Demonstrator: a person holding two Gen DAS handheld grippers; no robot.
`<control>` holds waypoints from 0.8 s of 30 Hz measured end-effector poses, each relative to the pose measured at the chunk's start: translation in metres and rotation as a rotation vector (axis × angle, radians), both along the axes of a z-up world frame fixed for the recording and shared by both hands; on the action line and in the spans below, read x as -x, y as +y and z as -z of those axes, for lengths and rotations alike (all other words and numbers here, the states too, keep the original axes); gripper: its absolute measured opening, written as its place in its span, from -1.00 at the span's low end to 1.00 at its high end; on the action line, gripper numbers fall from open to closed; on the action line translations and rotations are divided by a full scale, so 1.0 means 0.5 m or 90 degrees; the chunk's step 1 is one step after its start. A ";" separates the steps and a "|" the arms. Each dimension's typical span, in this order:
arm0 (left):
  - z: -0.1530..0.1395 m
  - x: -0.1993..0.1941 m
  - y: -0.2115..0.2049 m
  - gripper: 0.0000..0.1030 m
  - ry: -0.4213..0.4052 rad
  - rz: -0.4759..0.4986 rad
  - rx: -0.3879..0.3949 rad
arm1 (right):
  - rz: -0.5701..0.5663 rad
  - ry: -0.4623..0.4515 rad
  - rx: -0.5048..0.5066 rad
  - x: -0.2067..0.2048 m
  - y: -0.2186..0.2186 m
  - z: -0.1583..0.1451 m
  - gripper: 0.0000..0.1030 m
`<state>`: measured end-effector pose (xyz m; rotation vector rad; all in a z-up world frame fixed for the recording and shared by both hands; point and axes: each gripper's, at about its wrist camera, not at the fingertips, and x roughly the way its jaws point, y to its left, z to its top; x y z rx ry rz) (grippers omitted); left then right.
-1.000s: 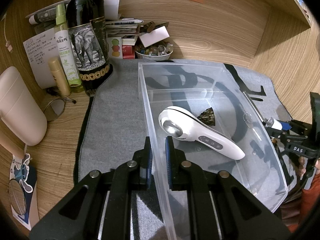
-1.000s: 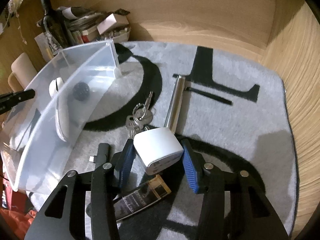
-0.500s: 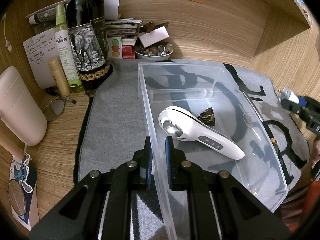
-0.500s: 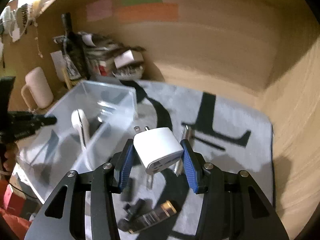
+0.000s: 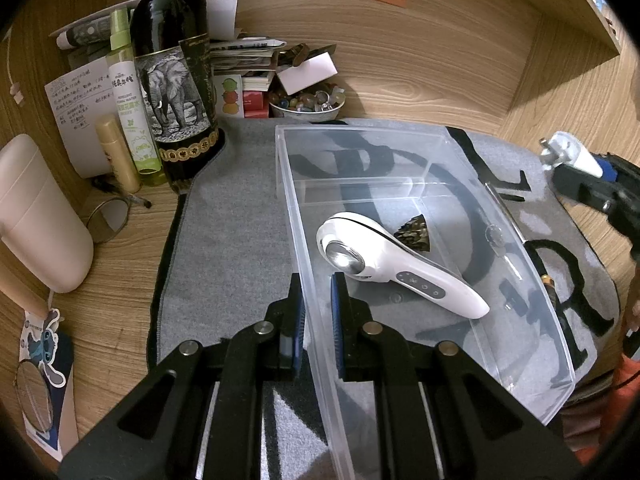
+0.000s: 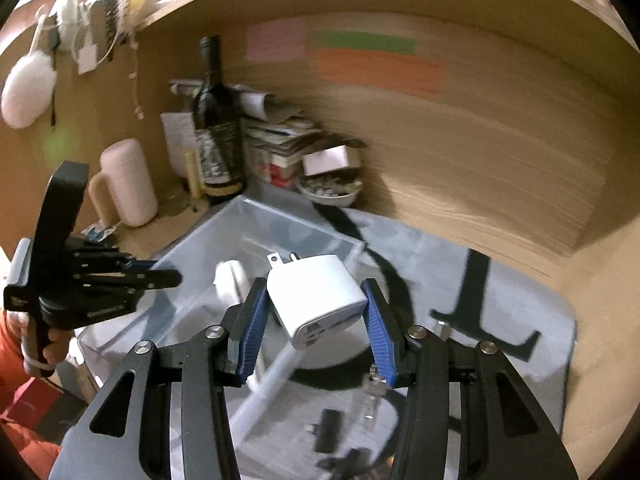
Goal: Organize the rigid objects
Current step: 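Carry the white plug adapter into the box and open the right gripper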
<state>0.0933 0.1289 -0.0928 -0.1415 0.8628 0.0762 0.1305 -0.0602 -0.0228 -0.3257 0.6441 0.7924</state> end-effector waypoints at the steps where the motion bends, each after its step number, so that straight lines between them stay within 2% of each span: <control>1: 0.000 0.000 0.000 -0.79 0.000 0.001 -0.001 | -0.010 0.006 0.003 0.001 0.012 0.007 -0.16; 10: -0.001 -0.001 -0.002 -0.79 0.000 0.001 -0.001 | -0.078 0.053 0.042 0.029 0.085 0.065 -0.16; 16: -0.002 -0.002 -0.001 -0.79 -0.001 0.002 0.000 | -0.097 0.077 0.078 0.039 0.117 0.098 -0.16; 19: -0.002 -0.002 -0.002 -0.79 -0.001 0.003 0.000 | -0.107 0.108 0.098 0.040 0.125 0.114 -0.16; 24: -0.002 -0.002 -0.003 -0.79 -0.001 0.002 0.000 | -0.121 0.116 0.133 0.049 0.134 0.129 -0.16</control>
